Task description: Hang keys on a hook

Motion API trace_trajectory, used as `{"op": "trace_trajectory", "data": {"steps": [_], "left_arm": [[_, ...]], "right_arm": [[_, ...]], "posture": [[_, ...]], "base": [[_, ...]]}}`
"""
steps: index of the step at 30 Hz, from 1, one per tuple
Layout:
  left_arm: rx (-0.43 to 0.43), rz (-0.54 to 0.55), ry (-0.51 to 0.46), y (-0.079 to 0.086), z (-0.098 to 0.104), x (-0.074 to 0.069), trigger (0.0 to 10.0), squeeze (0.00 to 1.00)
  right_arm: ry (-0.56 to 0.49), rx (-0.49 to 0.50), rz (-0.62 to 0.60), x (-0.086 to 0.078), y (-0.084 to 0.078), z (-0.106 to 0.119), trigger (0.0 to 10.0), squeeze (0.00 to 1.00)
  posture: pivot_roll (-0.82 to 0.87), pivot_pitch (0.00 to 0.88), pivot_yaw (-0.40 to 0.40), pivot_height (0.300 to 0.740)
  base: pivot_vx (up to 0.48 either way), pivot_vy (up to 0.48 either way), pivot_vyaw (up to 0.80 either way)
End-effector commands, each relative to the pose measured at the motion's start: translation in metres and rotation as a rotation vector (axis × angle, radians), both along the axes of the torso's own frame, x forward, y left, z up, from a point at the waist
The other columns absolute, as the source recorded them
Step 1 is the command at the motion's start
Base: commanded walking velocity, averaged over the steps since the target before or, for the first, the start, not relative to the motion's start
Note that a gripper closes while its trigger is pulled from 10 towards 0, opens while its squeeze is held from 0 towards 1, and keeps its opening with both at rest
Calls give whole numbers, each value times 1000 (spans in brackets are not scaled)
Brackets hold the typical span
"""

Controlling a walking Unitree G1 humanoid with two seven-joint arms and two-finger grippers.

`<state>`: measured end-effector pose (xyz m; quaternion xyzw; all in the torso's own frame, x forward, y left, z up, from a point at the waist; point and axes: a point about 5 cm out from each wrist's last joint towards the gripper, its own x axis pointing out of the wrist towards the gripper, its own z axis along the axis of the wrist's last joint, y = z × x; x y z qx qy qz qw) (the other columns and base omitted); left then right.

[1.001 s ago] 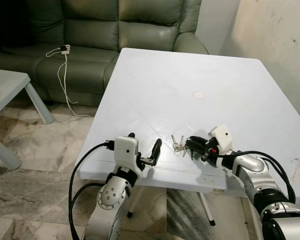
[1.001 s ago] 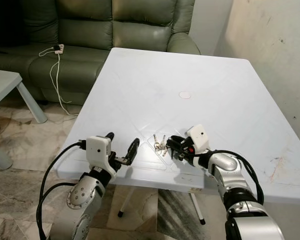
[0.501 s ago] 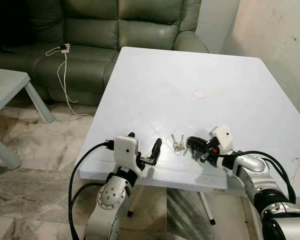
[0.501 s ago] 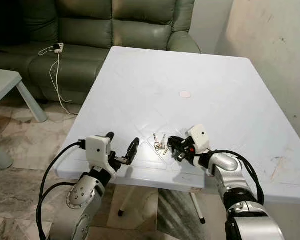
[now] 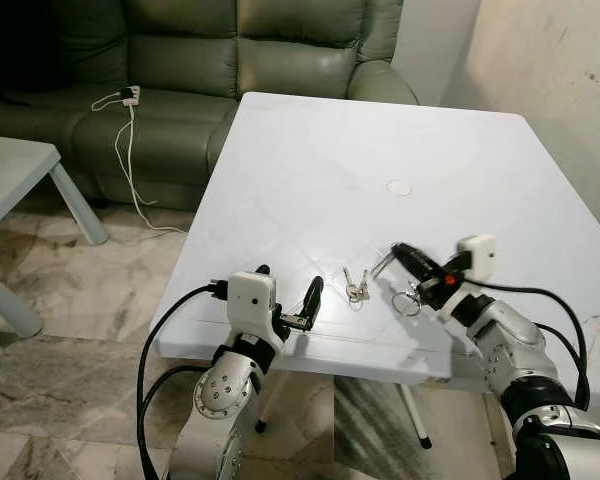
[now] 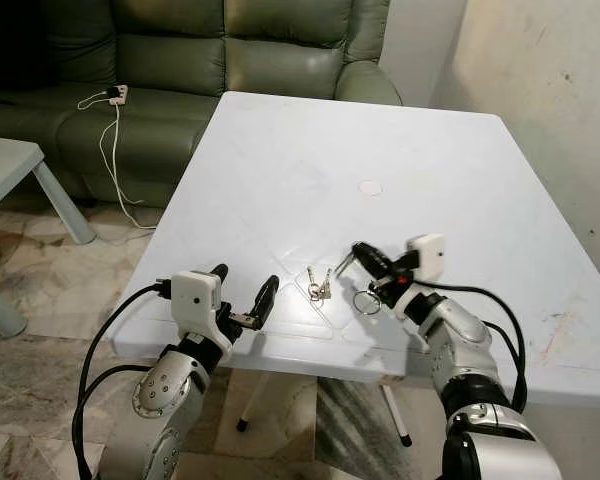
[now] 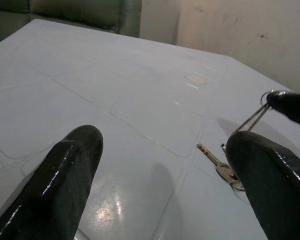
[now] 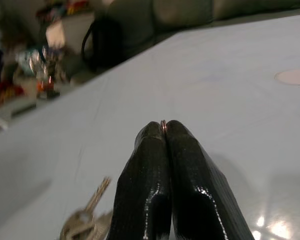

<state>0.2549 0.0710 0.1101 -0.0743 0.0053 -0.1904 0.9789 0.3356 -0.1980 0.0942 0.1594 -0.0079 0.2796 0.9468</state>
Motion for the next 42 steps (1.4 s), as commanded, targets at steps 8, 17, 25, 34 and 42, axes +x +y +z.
{"op": "trace_trajectory", "data": {"steps": [8, 17, 25, 34, 42], "left_arm": [[-34, 23, -17, -1, 6, 6, 10000, 0], [-33, 180, -47, 33, 10, 24, 10000, 0], [-47, 281, -80, 67, 17, 37, 10000, 0], [-90, 346, -73, 91, 14, 44, 10000, 0], [-93, 371, -74, 98, 10, 46, 10000, 0]], "right_arm": [[-111, -15, -278, 7, -21, 23, 10000, 0], [-214, -60, -451, -2, -21, 35, 10000, 0], [-260, -132, -520, -16, -8, 42, 10000, 0], [-215, -225, -546, -31, 5, 36, 10000, 0], [-181, -284, -576, -38, 10, 30, 10000, 0]], "posture": [[58, 35, -85, 740], [50, 19, -75, 740], [36, 18, -64, 740], [28, 7, -56, 740], [20, 0, -43, 740]], "base": [[0, 0, 0], [0, 0, 0], [0, 0, 0], [0, 0, 0], [0, 0, 0]]}}
